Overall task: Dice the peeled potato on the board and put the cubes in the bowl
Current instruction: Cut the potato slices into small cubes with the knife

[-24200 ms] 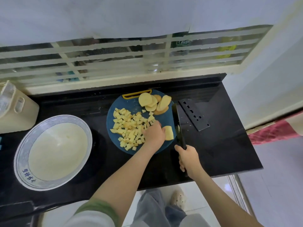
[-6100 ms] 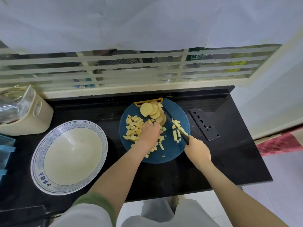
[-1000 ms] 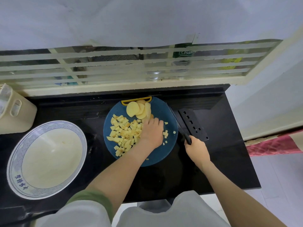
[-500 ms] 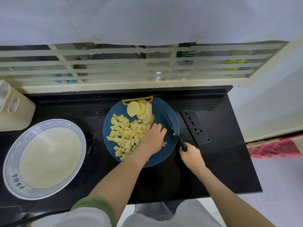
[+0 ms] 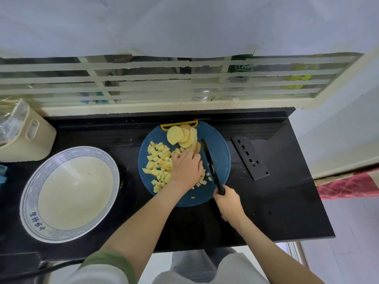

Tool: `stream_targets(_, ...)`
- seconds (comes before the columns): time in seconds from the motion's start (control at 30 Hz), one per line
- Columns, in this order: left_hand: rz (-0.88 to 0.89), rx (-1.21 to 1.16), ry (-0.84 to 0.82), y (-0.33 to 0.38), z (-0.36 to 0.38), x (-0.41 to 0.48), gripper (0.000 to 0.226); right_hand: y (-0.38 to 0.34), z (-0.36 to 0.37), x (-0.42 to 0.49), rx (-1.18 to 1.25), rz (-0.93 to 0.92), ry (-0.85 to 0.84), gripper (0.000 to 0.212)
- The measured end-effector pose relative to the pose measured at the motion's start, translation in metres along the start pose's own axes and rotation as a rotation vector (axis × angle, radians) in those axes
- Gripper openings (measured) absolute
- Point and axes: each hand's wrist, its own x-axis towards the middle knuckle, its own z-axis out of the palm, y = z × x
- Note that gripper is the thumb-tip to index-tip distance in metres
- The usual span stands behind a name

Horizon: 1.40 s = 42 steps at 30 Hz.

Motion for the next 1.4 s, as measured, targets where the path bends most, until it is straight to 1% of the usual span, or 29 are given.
stream_targets(0.07, -0.107, -0.019, -0.013, -0.007, -0.006, 0.004, 0.028, -0.007, -0.003, 0.001, 0.035, 0.008, 0.030, 0.014)
stream_targets(0.17, -0.257, -0.037, -0.043, -0.020, -0.016, 0.013, 0.033, -0.018, -0.014, 0.005, 0.017, -0.050, 0.064, 0.015)
stream_targets(0.27, -0.390, -0.087, -0.113, -0.036, -0.021, 0.029, 0.044, -0.027, -0.025, 0.014, -0.019, -0.067, 0.086, 0.014)
stream_targets(0.33, -0.440, -0.134, -0.168, -0.047, -0.023, 0.040, 0.051, -0.031, -0.031, 0.020, -0.034, -0.069, 0.091, 0.014)
stream_targets(0.4, -0.426, -0.148, -0.254, -0.058, -0.023, 0.054, 0.058, -0.034, -0.035, 0.026, -0.043, -0.067, 0.081, 0.014)
stream_targets(0.53, -0.293, -0.081, -0.405, -0.071, -0.023, 0.074, 0.067, -0.037, -0.039, 0.037, -0.086, -0.075, 0.062, 0.015)
stream_targets(0.63, -0.210, -0.048, -0.361, -0.083, -0.020, 0.081, 0.066, -0.040, -0.041, 0.042, -0.106, -0.076, 0.045, 0.012)
stream_targets(0.73, -0.120, -0.070, -0.345, -0.096, -0.018, 0.084, 0.071, -0.041, -0.042, 0.045, -0.111, -0.064, 0.037, 0.010)
stream_targets(0.8, -0.031, -0.017, -0.330, -0.101, -0.023, 0.085, 0.073, -0.039, -0.044, 0.047, -0.089, -0.064, 0.045, 0.010)
stream_targets(0.87, 0.016, 0.026, -0.285, -0.103, -0.028, 0.083, 0.070, -0.038, -0.045, 0.047, -0.053, -0.058, 0.056, 0.011)
stream_targets(0.97, -0.010, 0.020, -0.167, -0.090, -0.040, 0.079, 0.066, -0.037, -0.044, 0.045, -0.007, -0.041, 0.083, 0.012)
stream_targets(1.1, 0.063, -0.052, -0.104, -0.043, -0.043, 0.071, 0.066, -0.032, -0.045, 0.043, 0.053, -0.020, 0.123, 0.013)
stream_targets(1.2, 0.028, -0.073, -0.161, 0.002, -0.030, 0.058, 0.068, -0.026, -0.046, 0.038, 0.101, -0.012, 0.150, 0.013)
stream_targets(1.33, -0.099, 0.033, -0.291, 0.042, -0.008, 0.054, 0.060, -0.017, -0.052, 0.031, 0.092, -0.013, 0.173, 0.014)
stream_targets(1.4, -0.163, 0.095, -0.340, 0.047, -0.002, 0.054, 0.062, -0.014, -0.054, 0.031, 0.098, 0.010, 0.158, 0.012)
